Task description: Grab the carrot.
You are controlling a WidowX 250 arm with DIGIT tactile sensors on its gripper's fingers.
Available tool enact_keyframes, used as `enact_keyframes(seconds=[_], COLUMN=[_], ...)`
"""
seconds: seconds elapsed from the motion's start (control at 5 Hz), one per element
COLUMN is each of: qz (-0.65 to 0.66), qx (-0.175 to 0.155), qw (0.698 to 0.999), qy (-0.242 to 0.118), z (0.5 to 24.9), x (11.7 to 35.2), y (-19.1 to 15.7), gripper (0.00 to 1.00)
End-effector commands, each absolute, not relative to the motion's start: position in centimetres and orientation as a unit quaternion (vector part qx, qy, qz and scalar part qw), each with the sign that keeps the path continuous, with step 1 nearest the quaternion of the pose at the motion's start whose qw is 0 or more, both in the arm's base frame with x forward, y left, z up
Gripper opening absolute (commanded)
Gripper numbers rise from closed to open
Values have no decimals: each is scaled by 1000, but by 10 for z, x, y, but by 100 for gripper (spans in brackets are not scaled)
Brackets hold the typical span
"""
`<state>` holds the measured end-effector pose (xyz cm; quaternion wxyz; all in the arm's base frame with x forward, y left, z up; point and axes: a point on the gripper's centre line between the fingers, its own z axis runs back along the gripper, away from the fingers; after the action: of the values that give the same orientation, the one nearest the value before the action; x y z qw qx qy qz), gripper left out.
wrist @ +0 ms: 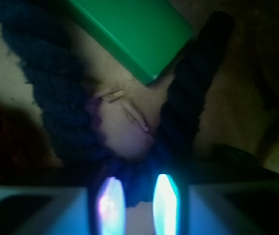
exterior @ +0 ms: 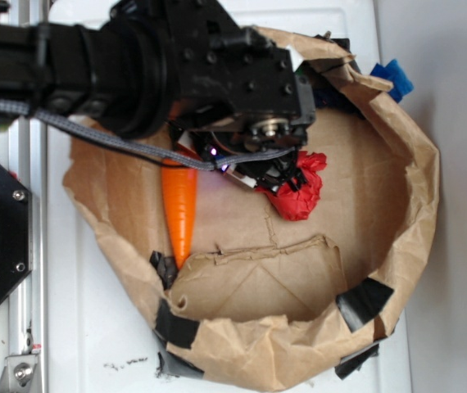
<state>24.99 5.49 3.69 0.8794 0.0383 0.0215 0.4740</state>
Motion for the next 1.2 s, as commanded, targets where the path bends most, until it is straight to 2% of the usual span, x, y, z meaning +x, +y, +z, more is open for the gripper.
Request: enact_keyframes(seconds=[0.0,0.2,0.6,1.0], qz=[477,472,479,476], qx=[30,29,5,-5], qw=[878,881,878,879], qy=[0,1,-1,-26], z=[49,53,67,76], x=[262,264,253,241], y=[70,75,69,49], gripper=[0,100,100,100])
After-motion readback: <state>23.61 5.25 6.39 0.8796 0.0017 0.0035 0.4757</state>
